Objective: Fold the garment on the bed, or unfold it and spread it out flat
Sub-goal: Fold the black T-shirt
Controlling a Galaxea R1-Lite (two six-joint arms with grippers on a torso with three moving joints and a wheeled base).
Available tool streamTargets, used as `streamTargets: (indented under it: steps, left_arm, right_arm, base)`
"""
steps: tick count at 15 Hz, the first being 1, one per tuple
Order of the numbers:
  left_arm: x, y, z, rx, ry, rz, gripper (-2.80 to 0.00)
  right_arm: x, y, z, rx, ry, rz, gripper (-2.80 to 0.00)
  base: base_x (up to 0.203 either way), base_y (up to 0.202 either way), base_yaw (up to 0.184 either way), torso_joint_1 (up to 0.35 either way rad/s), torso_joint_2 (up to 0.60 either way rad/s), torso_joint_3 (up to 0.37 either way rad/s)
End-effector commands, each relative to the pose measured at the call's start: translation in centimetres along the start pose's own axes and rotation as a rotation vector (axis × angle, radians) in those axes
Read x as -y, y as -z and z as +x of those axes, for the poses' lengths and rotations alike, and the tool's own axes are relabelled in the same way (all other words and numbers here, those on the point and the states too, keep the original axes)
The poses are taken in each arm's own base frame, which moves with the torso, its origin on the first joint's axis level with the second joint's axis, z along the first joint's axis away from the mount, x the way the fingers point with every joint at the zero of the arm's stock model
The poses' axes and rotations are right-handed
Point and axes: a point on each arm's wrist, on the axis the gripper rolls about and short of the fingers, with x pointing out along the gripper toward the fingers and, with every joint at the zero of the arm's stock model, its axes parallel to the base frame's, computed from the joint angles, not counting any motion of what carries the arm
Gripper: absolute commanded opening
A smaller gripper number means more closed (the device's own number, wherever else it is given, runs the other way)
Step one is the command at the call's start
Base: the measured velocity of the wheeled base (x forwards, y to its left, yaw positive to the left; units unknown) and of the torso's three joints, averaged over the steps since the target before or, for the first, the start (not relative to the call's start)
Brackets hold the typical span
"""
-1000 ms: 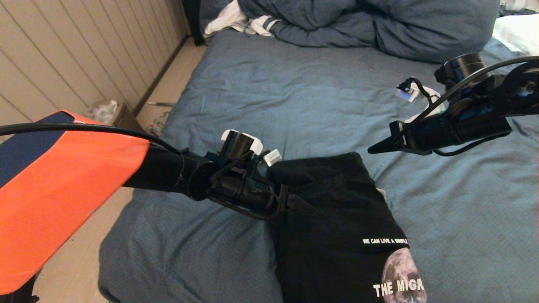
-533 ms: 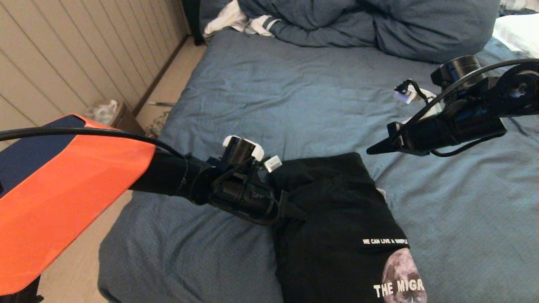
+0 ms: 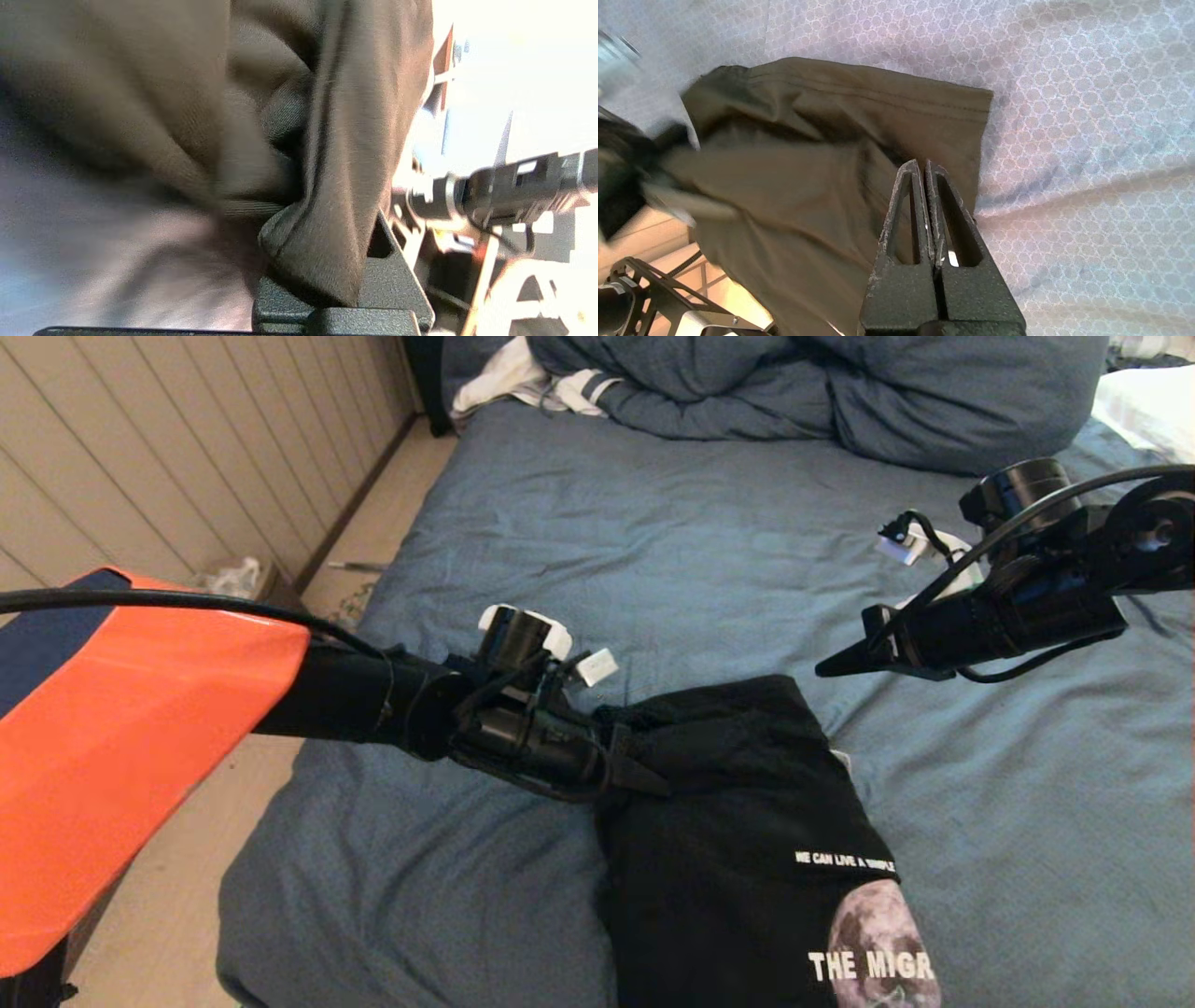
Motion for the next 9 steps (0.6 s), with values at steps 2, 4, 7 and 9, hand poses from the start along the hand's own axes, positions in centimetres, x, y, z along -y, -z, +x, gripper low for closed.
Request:
streamTargets:
  steps: [2, 4, 7, 9]
  left_arm:
    - [-0.8, -2.6, -2.6, 0.071, -0.030, 0.023, -2.80]
    - [-2.0, -3.2, -3.9, 0.065, -0.067, 0.054, -2.80]
    - [-1.5, -3.5, -5.8, 0.082, -0.087, 0.103, -2.80]
    - [-1.3, -4.1, -7.2, 0.119, -0.102, 0.123, -2.80]
  right_arm:
    - [0.0, 0.1, 0.3, -0.012, -0.005, 0.004, -2.80]
    - [0.1, 0.1, 0.5, -0.015, -0.006, 0.004, -2.80]
    - [0.2, 0.2, 0.7, -0.019, -0.006, 0.003, -2.80]
    - [0.2, 0.2, 0.9, -0.024, -0.007, 0.003, -2.80]
  base:
    - [0.000, 0.000, 0.000, 0.000, 0.00, 0.000]
    - [0.000, 0.000, 0.000, 0.000, 0.00, 0.000]
    - [0.000, 0.000, 0.000, 0.000, 0.00, 0.000]
    - [0.000, 0.000, 0.000, 0.000, 0.00, 0.000]
